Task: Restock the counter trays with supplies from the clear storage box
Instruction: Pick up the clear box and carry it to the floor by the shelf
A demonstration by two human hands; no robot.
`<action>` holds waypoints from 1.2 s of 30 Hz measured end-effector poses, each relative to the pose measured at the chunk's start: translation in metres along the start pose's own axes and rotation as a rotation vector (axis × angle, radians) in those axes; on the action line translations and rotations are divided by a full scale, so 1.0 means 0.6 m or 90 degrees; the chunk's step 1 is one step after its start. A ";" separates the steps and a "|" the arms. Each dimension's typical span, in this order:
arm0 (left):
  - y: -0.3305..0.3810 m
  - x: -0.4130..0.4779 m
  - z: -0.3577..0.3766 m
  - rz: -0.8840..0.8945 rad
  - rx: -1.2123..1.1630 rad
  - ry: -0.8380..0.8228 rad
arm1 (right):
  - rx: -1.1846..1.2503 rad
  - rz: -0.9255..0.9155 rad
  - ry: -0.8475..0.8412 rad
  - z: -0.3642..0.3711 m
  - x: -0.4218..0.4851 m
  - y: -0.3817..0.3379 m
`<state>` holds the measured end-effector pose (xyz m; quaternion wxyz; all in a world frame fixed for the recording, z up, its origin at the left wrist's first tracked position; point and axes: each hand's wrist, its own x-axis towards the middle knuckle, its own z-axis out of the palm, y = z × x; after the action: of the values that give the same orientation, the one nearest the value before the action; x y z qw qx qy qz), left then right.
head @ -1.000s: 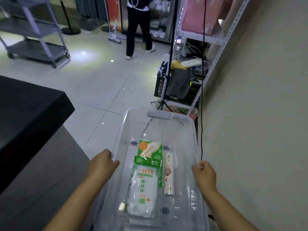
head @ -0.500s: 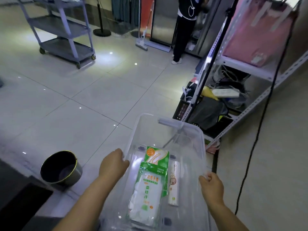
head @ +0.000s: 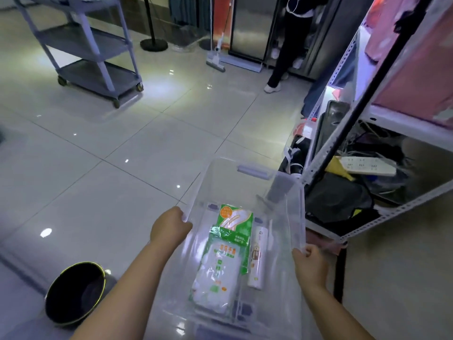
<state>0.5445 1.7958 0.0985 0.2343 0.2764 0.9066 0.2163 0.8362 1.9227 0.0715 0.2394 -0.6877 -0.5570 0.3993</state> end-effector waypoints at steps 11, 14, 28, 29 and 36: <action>0.072 0.301 -0.094 -0.102 -0.040 0.062 | -0.051 -0.061 -0.108 0.207 0.287 -0.251; 0.075 0.378 -0.117 -0.124 -0.055 0.080 | -0.060 -0.089 -0.140 0.264 0.344 -0.318; 0.204 0.909 -0.242 -0.025 -0.055 0.022 | -0.045 -0.039 -0.048 0.512 0.623 -0.624; 0.221 0.941 -0.249 -0.014 -0.045 0.021 | -0.039 -0.032 -0.040 0.520 0.640 -0.641; 0.366 1.127 -0.210 0.083 0.007 -0.019 | -0.014 0.015 0.047 0.528 0.773 -0.692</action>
<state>0.0650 2.3356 0.1071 0.2316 0.3393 0.8842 0.2224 0.3670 2.4399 0.0822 0.2479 -0.7110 -0.5441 0.3701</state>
